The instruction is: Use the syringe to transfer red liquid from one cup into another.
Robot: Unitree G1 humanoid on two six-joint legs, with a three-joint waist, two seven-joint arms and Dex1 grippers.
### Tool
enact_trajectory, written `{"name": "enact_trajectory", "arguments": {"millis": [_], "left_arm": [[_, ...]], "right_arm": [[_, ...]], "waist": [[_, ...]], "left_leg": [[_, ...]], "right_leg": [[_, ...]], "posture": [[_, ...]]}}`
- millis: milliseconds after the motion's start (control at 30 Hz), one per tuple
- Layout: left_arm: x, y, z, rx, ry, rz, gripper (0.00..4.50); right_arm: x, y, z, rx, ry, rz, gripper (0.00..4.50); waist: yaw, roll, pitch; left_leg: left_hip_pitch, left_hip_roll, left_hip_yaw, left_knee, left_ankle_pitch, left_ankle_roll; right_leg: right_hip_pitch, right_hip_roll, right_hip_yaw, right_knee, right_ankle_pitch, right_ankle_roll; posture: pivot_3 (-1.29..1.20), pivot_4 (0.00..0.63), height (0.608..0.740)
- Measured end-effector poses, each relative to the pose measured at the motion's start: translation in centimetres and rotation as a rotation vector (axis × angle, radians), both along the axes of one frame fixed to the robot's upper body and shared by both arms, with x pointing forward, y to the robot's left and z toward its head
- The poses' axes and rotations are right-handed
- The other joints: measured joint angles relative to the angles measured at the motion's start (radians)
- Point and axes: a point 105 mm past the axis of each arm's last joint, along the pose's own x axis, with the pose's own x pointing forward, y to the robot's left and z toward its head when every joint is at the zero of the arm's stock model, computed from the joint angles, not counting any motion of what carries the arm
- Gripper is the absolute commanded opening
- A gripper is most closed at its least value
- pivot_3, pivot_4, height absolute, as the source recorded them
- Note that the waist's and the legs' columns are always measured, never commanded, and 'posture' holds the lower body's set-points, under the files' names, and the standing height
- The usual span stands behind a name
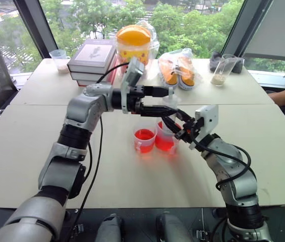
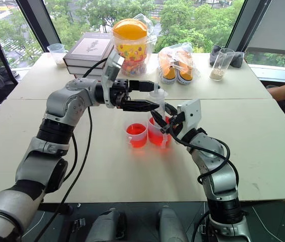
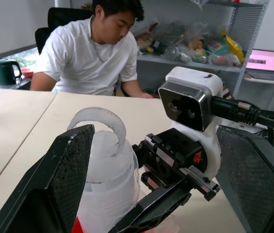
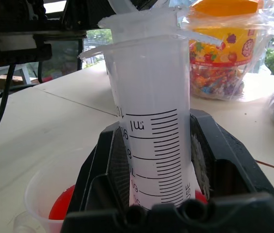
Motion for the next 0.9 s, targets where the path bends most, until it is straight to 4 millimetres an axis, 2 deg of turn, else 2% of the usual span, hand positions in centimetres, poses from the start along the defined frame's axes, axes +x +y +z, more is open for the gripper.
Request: {"name": "enact_trajectory", "arguments": {"millis": [100, 167, 233, 900], "left_arm": [[0.1, -0.1, -0.1, -0.005, 0.011, -0.002, 1.95], [0.4, -0.1, 0.0, -0.007, 0.019, 0.013, 0.82], [0.6, -0.1, 0.2, -0.012, 0.019, 0.022, 0.03], [1.7, -0.7, 1.1, -0.036, -0.005, 0.044, 0.03]], "right_arm": [[-0.1, 0.1, 0.0, -0.006, 0.005, 0.007, 1.37], [-0.2, 0.2, 0.0, -0.010, 0.004, 0.017, 1.37], [-0.4, 0.4, 0.2, -0.010, -0.001, 0.026, 1.37], [-0.2, -0.1, 0.3, -0.006, 0.029, 0.027, 1.37]], "waist": [[0.000, 0.000, 0.000], [0.000, 0.000, 0.000], [0.000, 0.000, 0.000], [0.000, 0.000, 0.000]], "left_leg": [[0.000, 0.000, 0.000, 0.000, 0.000, 0.000], [0.000, 0.000, 0.000, 0.000, 0.000, 0.000], [0.000, 0.000, 0.000, 0.000, 0.000, 0.000], [0.000, 0.000, -0.001, 0.000, 0.000, 0.000]], "right_leg": [[0.000, 0.000, 0.000, 0.000, 0.000, 0.000], [0.000, 0.000, 0.000, 0.000, 0.000, 0.000], [0.000, 0.000, 0.000, 0.000, 0.000, 0.000], [0.000, 0.000, 0.000, 0.000, 0.000, 0.000]], "posture": [[0.00, 0.150, 0.740], [0.00, 0.150, 0.740], [0.00, 0.150, 0.740], [0.00, 0.150, 0.740]]}}
